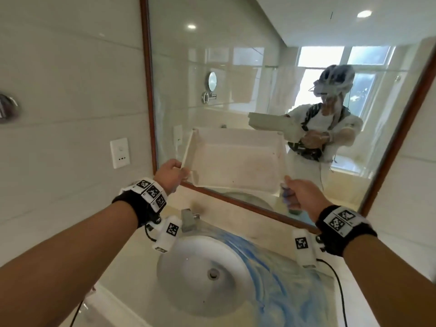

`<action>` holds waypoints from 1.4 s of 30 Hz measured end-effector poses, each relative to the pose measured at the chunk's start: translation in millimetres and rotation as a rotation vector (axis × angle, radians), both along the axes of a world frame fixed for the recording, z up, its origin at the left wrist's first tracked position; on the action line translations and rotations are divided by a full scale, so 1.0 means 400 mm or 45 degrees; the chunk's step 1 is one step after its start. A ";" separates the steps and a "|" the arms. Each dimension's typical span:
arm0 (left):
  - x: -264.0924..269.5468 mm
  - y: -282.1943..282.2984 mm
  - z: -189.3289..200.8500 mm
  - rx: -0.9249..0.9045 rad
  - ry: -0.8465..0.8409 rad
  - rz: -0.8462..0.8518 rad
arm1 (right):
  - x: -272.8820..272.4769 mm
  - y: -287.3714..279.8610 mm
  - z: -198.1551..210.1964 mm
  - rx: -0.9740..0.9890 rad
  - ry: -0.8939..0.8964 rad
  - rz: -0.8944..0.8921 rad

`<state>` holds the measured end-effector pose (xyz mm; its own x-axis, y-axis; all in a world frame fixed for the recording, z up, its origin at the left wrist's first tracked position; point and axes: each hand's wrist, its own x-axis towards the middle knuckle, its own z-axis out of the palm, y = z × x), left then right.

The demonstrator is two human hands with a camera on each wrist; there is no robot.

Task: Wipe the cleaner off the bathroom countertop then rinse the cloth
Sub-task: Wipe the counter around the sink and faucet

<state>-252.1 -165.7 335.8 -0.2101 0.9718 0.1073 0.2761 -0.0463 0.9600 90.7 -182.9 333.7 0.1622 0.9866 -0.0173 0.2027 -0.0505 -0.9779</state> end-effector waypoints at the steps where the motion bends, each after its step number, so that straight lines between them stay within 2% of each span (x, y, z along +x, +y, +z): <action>1: -0.023 -0.008 0.023 0.018 -0.007 0.011 | -0.023 0.000 0.022 0.013 -0.019 0.014; 9: -0.162 -0.064 0.136 0.160 0.000 0.143 | -0.173 0.034 0.153 0.056 -0.091 0.172; 17: -0.274 -0.063 0.113 0.201 -0.090 0.417 | -0.317 0.172 0.181 0.069 -0.126 0.408; 25: -0.433 -0.143 0.006 0.156 -0.189 0.756 | -0.564 0.292 0.118 0.064 -0.171 0.725; 32: -0.600 -0.227 -0.120 0.033 -0.257 0.955 | -0.816 0.341 0.007 -0.017 -0.220 0.959; 36: -0.709 -0.240 -0.191 -0.083 -0.305 0.946 | -0.947 0.375 -0.045 -0.051 -0.243 0.966; 42: -0.842 -0.210 -0.305 -0.290 -0.356 0.753 | -1.082 0.440 -0.142 -0.165 -0.319 0.897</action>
<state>-588.8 -249.5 213.9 -0.7017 0.6771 -0.2216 -0.0667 0.2472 0.9667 -342.2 -6.9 277.0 -0.4913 0.8510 -0.1856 0.4451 0.0621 -0.8933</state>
